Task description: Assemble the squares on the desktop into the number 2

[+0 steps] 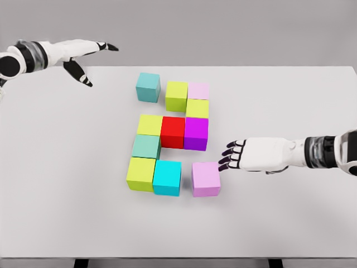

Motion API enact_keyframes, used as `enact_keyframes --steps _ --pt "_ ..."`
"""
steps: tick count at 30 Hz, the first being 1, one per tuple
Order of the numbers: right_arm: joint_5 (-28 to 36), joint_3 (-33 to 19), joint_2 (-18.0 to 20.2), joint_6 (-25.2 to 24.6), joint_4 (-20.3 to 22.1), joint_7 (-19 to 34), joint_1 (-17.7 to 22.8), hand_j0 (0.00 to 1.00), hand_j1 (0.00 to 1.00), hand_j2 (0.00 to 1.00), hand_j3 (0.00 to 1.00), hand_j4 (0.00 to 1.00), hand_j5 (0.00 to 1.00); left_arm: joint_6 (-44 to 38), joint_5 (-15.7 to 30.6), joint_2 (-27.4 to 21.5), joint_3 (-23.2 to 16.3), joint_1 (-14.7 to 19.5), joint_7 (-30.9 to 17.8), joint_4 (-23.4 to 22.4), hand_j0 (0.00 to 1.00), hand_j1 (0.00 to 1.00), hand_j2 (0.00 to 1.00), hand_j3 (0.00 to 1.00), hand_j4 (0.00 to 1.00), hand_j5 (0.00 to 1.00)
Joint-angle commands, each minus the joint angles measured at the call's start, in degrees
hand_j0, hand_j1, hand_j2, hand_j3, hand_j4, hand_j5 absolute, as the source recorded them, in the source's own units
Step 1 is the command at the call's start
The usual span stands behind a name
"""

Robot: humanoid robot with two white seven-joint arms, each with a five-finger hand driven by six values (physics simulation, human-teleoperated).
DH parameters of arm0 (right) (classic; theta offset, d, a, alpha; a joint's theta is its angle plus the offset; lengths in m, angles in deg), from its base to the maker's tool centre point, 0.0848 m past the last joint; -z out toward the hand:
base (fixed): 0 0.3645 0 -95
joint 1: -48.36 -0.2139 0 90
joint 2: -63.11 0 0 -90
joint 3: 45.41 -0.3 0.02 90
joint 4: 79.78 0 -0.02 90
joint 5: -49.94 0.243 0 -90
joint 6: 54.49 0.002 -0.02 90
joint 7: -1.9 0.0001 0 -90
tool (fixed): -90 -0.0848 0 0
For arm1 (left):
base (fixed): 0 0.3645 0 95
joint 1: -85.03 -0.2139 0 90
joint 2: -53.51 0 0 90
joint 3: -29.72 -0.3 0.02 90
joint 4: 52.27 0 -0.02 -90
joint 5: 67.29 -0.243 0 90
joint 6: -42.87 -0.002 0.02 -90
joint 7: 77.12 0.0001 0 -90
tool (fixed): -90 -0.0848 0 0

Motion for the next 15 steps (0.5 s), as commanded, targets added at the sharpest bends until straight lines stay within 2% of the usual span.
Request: enact_keyframes --steps 1,3,9,15 --pt "0.25 -0.02 -0.02 -0.13 -0.04 -0.02 0.00 1.00 1.00 1.00 1.00 1.00 1.00 -3.30 -4.26 0.32 -4.62 0.00 -4.10 -0.35 1.00 1.00 1.00 1.00 1.00 1.00" --pt "0.25 -0.37 0.60 -0.13 -0.13 -0.02 -0.09 1.00 1.00 1.00 1.00 1.00 1.00 -7.62 -6.73 2.51 -4.62 0.70 -4.37 -0.44 1.00 1.00 1.00 1.00 1.00 1.00" --pt "0.42 -0.63 5.08 -0.13 -0.04 -0.02 -0.35 1.00 1.00 1.00 1.00 1.00 1.00 -8.68 -6.29 5.24 -4.35 0.79 -4.37 -0.35 1.00 1.00 1.00 1.00 1.00 1.00" --pt "0.42 0.51 5.08 -0.13 0.05 -0.02 -0.18 1.00 1.00 1.00 1.00 1.00 1.00 -8.33 -6.29 6.47 -4.44 0.70 -4.28 0.53 1.00 1.00 1.00 1.00 1.00 1.00"
